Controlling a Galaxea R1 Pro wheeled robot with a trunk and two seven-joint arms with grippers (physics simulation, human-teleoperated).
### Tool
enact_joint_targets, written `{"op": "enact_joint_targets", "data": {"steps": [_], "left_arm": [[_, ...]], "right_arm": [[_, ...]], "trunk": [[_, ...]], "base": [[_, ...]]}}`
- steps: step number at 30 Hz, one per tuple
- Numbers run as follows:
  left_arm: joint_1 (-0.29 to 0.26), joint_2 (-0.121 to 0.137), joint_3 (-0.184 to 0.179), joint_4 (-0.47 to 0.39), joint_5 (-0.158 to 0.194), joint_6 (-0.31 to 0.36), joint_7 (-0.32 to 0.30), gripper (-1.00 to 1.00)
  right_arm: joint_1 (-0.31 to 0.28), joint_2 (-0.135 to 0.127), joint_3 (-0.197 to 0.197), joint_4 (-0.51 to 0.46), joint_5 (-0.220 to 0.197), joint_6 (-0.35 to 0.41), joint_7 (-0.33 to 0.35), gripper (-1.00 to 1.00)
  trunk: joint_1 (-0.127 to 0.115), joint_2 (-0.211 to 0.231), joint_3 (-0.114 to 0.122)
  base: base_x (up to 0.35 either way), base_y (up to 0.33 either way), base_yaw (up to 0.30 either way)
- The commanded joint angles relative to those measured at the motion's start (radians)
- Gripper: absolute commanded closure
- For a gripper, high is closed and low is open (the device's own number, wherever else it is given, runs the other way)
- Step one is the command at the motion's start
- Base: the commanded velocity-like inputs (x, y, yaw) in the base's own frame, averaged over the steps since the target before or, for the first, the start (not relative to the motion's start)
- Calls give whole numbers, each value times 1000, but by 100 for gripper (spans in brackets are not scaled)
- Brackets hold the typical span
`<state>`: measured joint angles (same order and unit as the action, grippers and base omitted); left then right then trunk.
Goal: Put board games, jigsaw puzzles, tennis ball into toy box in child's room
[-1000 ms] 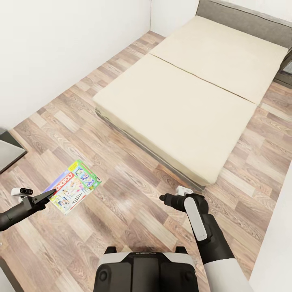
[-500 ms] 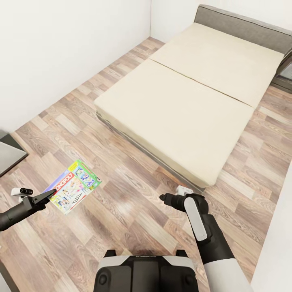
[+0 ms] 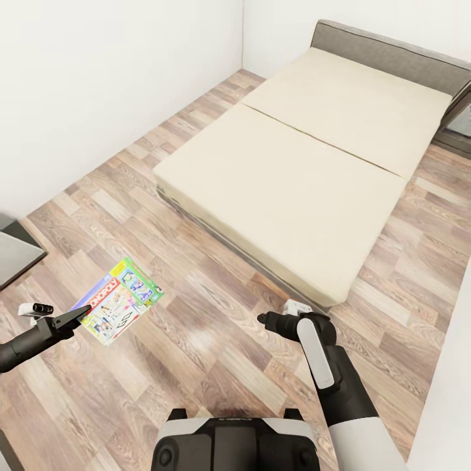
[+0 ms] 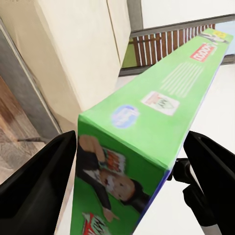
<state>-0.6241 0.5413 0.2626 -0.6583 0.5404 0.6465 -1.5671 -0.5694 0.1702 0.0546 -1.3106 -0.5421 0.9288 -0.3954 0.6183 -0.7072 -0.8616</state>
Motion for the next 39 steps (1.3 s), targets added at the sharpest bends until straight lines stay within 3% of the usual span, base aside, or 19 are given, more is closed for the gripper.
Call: {"op": "enact_joint_targets", "data": {"steps": [1,39], "left_arm": [[0,0,0,0,0,10,-4,100],[0,-1,0,0,0,9,-4,100]], "right_arm": [[0,0,1,-1,-10,2,-10,-100],[0,0,1,-1,-10,1,-10,-100]], "trunk": [[0,-1,1],[0,-1,64]], "base": [[0,0,0],[0,30,0]]}}
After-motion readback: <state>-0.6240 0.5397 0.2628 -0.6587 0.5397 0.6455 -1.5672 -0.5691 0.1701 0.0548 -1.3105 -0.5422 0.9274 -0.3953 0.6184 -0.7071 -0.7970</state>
